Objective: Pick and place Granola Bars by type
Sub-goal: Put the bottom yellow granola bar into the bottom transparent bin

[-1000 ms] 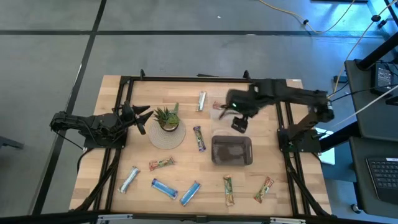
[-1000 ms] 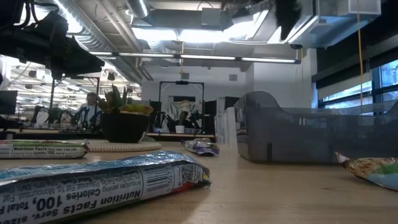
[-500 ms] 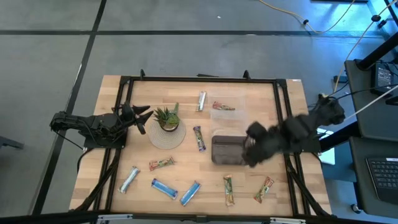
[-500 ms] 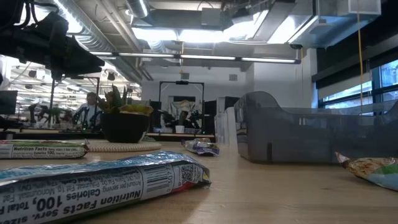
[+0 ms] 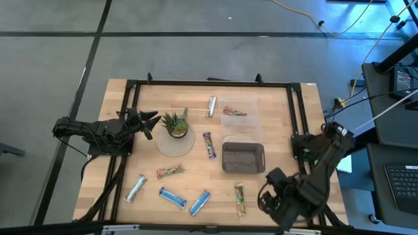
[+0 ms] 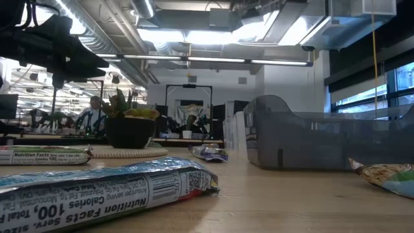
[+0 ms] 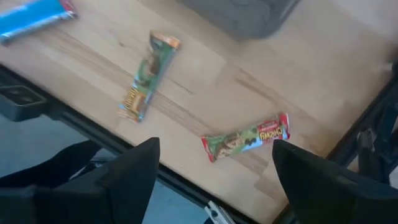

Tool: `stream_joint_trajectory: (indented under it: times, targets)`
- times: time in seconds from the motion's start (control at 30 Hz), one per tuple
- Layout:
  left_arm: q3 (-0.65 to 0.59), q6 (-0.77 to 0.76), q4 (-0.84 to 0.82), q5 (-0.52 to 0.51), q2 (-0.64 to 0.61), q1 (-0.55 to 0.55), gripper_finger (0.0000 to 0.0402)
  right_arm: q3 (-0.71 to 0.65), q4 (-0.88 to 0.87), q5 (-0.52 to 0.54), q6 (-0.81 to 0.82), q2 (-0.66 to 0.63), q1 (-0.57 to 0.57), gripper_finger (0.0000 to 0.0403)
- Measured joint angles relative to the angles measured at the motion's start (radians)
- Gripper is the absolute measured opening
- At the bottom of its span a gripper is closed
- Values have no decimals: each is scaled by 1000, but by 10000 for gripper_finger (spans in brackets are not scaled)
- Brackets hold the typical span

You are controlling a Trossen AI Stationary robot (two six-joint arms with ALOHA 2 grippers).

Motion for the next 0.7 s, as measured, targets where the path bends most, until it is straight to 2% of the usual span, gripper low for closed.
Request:
stream_joint_trajectory:
  times: [0.3, 0.53, 0.7]
  targets:
    - [0, -141, 0, 0, 0, 0, 157, 0, 21, 2, 73, 98, 39, 312]
    - [0, -148, 0, 0, 0, 0, 157, 0, 53, 36, 67, 179, 5, 312]
    - [0, -148, 0, 0, 0, 0, 157, 0, 159, 37, -10, 225, -17, 312]
